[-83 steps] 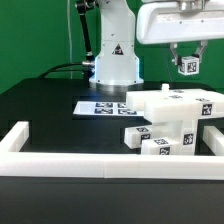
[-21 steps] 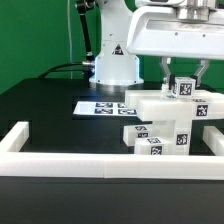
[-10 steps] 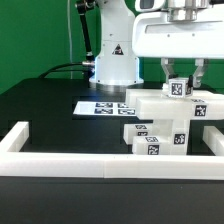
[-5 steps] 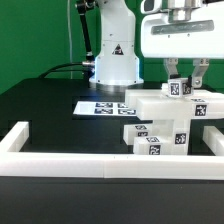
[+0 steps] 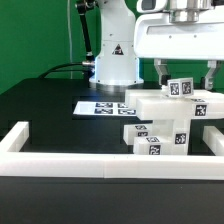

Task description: Assemble chair

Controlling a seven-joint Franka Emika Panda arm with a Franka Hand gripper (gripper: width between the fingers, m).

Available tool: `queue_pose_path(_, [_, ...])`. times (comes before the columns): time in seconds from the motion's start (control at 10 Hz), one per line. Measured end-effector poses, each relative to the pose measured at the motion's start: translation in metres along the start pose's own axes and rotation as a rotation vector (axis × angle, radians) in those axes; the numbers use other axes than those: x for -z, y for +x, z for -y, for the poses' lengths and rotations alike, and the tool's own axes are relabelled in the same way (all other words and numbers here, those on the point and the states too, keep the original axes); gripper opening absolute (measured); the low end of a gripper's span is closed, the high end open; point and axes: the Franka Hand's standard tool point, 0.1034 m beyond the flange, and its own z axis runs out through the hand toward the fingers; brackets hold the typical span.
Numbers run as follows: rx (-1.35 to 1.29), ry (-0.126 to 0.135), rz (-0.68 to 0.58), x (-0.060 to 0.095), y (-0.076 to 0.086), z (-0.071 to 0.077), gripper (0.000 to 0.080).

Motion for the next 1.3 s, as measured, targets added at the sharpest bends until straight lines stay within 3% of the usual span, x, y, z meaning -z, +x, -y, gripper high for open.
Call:
queue_pose_path(0.6, [0.535, -0.001, -0.014, 0.0017, 0.0007, 0.001, 0.0649])
queue_pose_path(1.3, [0.9, -0.021, -0.019, 0.0024, 0.0046, -0.0017, 0.0649])
